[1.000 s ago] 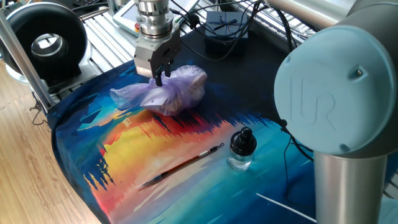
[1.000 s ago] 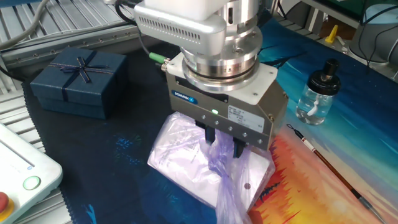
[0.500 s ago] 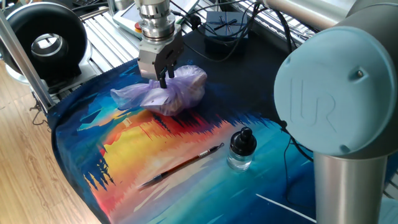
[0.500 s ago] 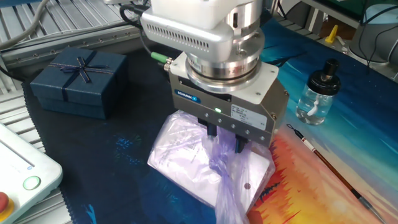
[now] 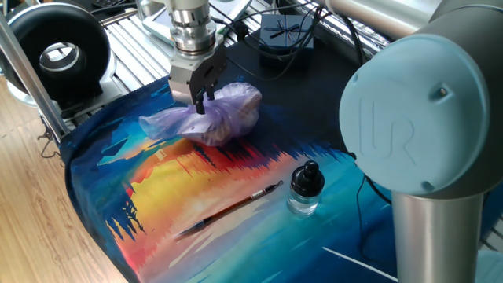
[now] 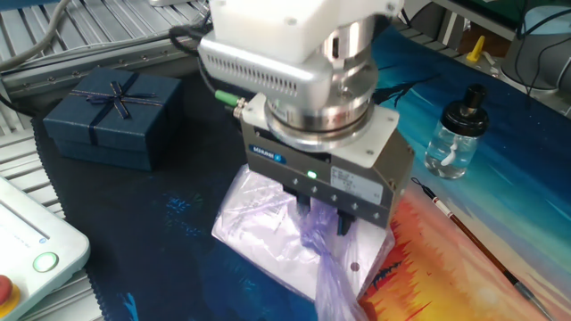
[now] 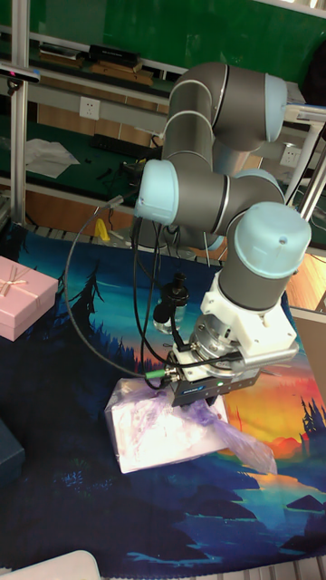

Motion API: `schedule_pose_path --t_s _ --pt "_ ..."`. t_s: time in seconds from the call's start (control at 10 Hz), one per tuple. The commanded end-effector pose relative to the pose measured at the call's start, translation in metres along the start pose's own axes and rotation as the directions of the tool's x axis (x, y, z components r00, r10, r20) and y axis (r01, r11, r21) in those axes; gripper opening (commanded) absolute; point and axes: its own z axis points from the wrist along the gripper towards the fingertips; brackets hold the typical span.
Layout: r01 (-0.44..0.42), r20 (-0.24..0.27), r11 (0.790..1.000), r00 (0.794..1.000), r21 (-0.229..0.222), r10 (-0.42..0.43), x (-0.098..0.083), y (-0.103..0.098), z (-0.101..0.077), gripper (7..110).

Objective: Pick up a bag of things

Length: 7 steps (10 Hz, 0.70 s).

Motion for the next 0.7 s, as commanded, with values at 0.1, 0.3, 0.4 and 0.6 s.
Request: schedule_pose_path --t_s 0.1,0.3,0.4,0.6 --pt "-0.005 0.017 1.0 1.0 -0.017 0.006 -0.0078 0.0033 0.0068 44" --pt "-0.012 0.017 1.0 1.0 -0.013 0.012 -0.0084 0.0026 0.0083 44" --pt "-0.02 0.007 1.0 1.0 -0.013 0.02 -0.0057 0.0025 0.0082 44" --pt "-0.03 -0.002 0.999 1.0 -0.011 0.03 -0.0026 0.0025 0.006 44"
